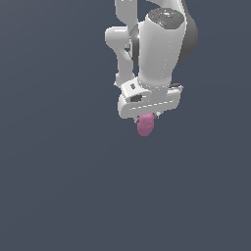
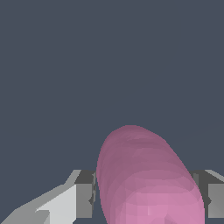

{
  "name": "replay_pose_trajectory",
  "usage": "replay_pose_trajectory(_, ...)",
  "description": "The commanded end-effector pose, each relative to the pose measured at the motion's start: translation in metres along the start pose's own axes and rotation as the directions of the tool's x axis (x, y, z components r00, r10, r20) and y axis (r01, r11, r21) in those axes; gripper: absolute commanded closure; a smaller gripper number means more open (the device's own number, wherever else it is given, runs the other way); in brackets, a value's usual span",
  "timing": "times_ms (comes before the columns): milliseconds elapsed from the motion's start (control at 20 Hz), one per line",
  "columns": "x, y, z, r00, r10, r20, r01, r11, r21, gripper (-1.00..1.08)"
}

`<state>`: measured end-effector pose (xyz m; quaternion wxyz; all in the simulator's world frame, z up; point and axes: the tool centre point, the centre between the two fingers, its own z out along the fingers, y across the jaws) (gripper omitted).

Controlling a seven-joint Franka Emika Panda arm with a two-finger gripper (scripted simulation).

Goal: Pick up the object and move it to a goal position.

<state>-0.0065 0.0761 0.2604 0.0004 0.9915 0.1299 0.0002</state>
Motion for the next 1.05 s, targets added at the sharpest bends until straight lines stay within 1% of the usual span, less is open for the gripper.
replay_pose_trajectory(0,-0.005,-0.010,-0.029,1.000,0.000,0.000,0.000,1.000,0.000,1.08)
replay_pose_trajectory(250,-0.011,-0.028,-0.078,1.000,0.000,0.000,0.000,1.000,0.000,1.08)
replay_pose_trajectory(500,-0.014,-0.040,-0.114,1.000,0.000,0.000,0.000,1.000,0.000,1.08)
replay_pose_trajectory(750,-0.015,-0.047,-0.135,1.000,0.000,0.000,0.000,1.000,0.001,1.08)
replay_pose_trajectory(1000,-0.015,-0.050,-0.141,1.000,0.000,0.000,0.000,1.000,0.001,1.08)
